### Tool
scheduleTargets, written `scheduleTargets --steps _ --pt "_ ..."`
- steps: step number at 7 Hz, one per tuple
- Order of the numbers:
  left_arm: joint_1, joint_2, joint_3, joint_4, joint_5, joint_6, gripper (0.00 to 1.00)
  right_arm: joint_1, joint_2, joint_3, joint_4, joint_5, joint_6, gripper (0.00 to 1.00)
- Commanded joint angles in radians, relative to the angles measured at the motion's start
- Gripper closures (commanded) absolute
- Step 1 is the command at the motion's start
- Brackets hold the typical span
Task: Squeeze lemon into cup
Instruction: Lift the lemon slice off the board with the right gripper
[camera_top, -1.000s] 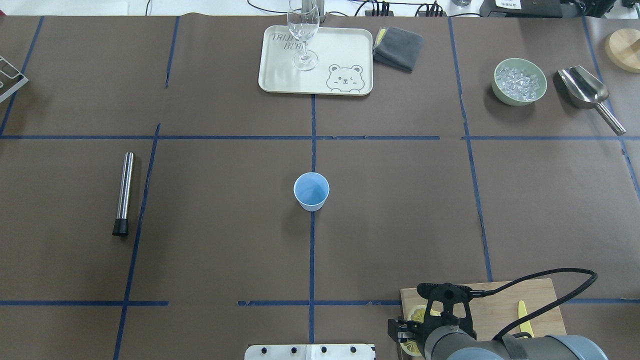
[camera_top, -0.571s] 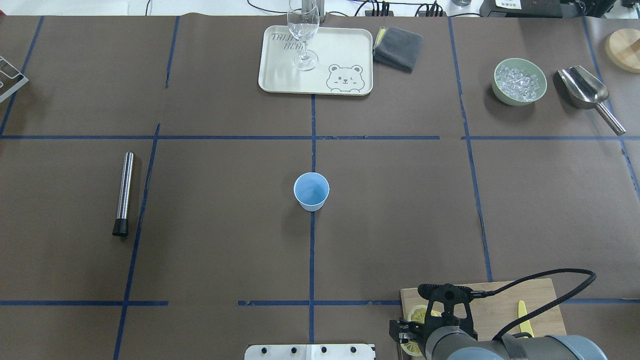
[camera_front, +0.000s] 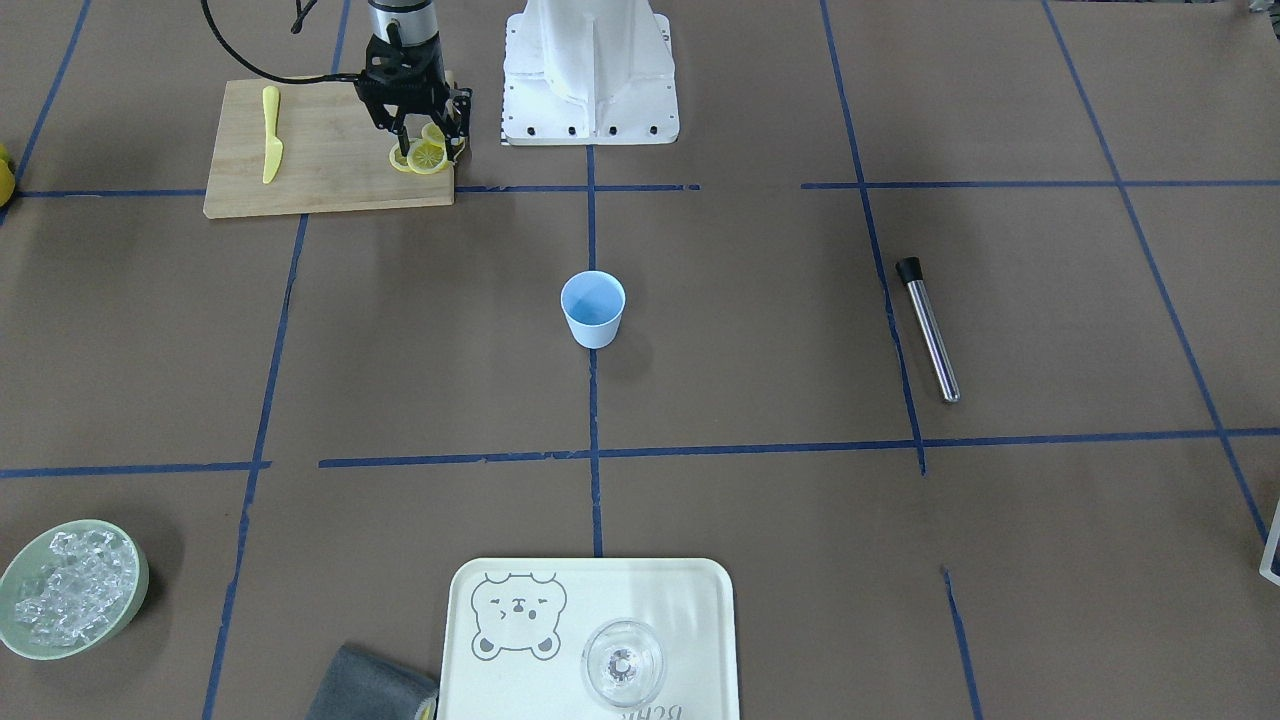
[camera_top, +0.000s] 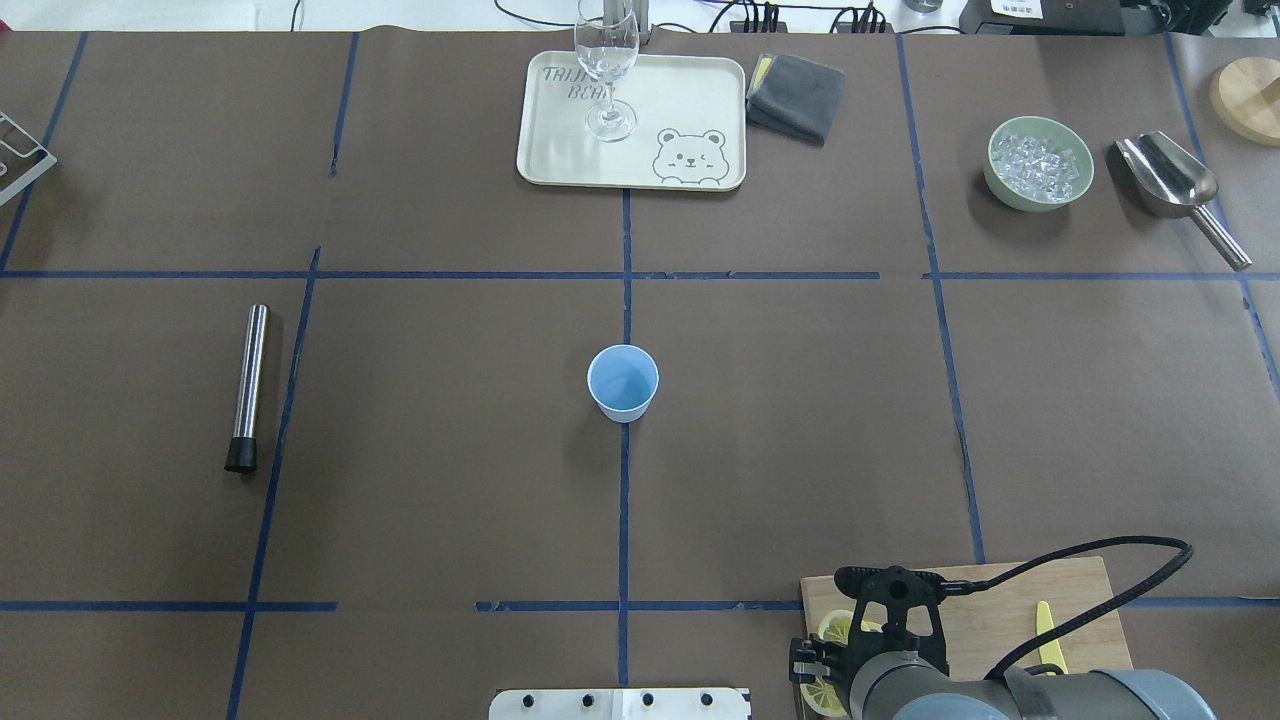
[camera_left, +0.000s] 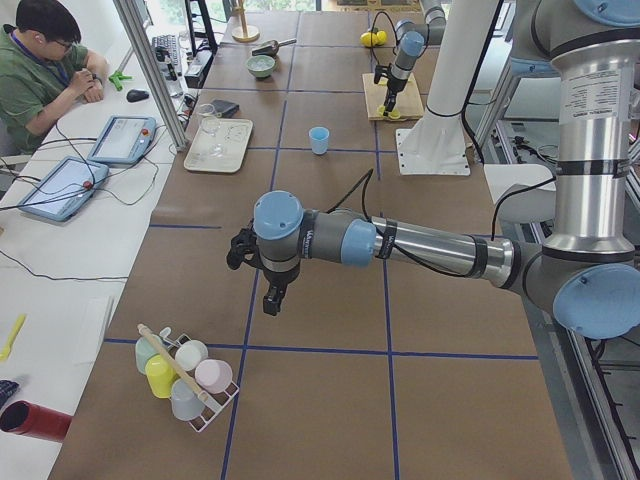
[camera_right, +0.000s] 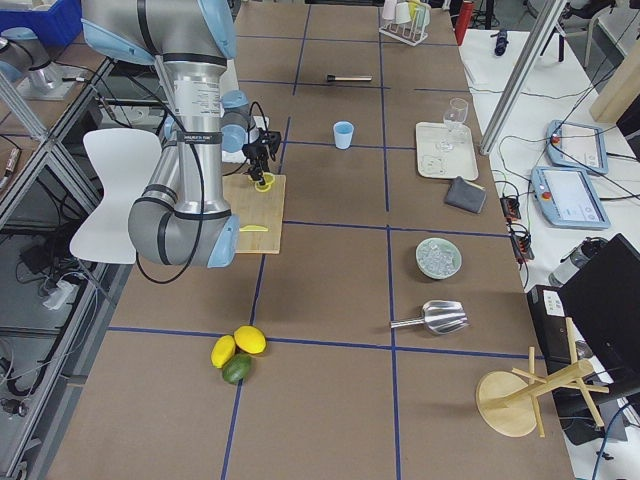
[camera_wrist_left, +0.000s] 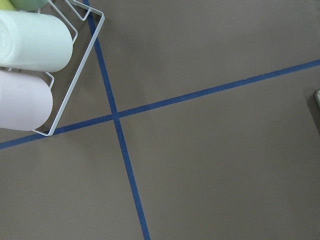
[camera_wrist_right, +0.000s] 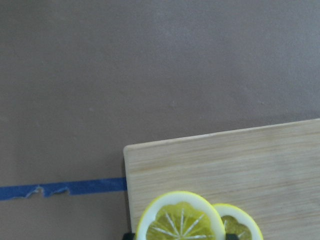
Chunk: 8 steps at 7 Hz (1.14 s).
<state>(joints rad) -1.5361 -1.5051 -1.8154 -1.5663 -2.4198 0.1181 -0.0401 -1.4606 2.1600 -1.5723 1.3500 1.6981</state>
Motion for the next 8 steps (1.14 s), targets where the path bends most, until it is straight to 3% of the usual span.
scheduleTargets --steps 1,3,8 --pt "-0.001 -0.001 0.004 0.000 -0.001 0.000 0.00 0.015 0.000 0.009 0.000 0.017 0.000 0.72" --pt "0.001 -0.004 0.007 0.000 -0.001 0.000 0.00 0.054 -0.003 0.017 0.000 0.063 0.000 0.88" --pt "-0.001 -0.006 -0.002 0.000 -0.001 -0.006 0.00 0.114 -0.010 0.055 0.000 0.093 -0.002 1.00"
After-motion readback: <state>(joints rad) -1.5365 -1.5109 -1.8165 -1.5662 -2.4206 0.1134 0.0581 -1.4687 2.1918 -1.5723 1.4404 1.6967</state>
